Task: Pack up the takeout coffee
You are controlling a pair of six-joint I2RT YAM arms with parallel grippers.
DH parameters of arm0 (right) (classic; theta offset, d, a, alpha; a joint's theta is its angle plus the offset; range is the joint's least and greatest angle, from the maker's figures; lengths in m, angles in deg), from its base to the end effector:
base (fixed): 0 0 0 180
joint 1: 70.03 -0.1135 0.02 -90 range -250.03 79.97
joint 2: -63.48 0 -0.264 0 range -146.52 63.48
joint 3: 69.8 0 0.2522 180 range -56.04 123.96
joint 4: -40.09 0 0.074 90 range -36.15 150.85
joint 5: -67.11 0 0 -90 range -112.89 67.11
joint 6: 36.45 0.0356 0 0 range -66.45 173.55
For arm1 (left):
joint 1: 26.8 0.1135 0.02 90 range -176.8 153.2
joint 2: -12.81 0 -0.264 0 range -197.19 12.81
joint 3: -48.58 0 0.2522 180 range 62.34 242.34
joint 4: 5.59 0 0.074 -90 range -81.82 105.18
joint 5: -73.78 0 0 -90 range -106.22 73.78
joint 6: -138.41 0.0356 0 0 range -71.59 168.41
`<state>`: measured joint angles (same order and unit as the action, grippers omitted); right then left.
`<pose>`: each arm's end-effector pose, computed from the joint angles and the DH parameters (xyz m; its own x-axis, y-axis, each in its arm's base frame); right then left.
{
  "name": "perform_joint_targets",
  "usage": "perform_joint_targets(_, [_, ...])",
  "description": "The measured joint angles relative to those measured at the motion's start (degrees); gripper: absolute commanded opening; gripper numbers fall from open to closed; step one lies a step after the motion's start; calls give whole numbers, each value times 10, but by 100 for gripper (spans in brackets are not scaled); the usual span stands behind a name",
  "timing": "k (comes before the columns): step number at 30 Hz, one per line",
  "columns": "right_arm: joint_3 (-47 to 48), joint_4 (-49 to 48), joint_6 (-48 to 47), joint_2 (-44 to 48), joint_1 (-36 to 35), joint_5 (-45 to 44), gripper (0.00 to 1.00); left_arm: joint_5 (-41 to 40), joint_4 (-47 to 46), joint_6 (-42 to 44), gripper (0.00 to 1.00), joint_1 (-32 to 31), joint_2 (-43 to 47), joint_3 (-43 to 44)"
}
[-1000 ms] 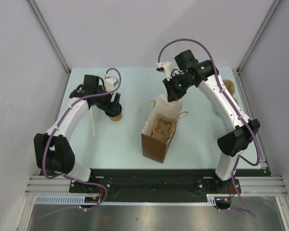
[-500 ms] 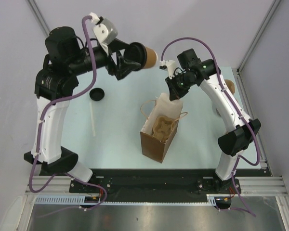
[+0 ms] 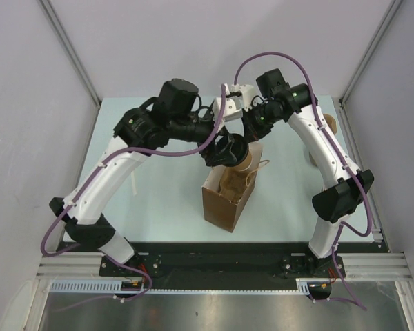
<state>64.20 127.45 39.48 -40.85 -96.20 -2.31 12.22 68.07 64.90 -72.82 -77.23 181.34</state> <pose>0.3192 0.1708 0.4034 -0.5944 -0.5457 -0.5907 -0.7485 0.6440 0.1582 0.1932 -0.2246 0.4945 -0.0822 0.4446 -0.8919 0.9800 0.1986 0.0087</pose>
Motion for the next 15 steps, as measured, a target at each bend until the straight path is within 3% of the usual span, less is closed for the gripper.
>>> perform_joint_targets(11, [-10, 5, 10, 2, 21, 41, 1, -97, 16, 67, 0, -22, -2, -127])
perform_joint_targets(13, [-16, 13, 10, 7, 30, 56, 6, -104, 23, 81, 0, -15, -2, -131])
perform_joint_targets(15, [-27, 18, 5, 17, 40, 78, 20, -104, 23, 91, 0, -5, -1, -131])
